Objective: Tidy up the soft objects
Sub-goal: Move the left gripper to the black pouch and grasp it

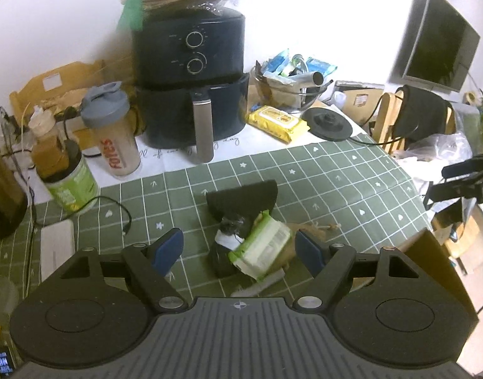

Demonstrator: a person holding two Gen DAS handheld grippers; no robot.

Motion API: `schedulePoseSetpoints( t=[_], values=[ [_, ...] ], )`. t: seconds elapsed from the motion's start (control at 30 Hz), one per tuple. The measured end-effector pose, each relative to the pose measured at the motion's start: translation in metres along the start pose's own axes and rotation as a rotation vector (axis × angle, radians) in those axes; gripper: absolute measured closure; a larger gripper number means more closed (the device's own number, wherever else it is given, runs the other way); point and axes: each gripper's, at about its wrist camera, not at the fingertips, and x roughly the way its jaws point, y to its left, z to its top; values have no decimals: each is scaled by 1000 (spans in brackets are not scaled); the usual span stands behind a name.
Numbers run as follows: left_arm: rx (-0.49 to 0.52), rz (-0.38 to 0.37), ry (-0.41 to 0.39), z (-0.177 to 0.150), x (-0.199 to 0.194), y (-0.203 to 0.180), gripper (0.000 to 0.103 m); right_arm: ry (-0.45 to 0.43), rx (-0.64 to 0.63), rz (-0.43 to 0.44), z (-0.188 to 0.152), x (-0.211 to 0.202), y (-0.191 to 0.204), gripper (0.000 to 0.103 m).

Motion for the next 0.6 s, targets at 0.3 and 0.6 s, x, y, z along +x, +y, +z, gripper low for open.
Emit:
schedulePoseSetpoints(
  t=[0.3,0.6],
  values=[
    [40,-68,38,11,37,19,26,-37,-21,-46,9,16,-1,0],
    [61,-136,108,7,88,40,26,-48,-74,-51,17,32,-3,0]
  ],
)
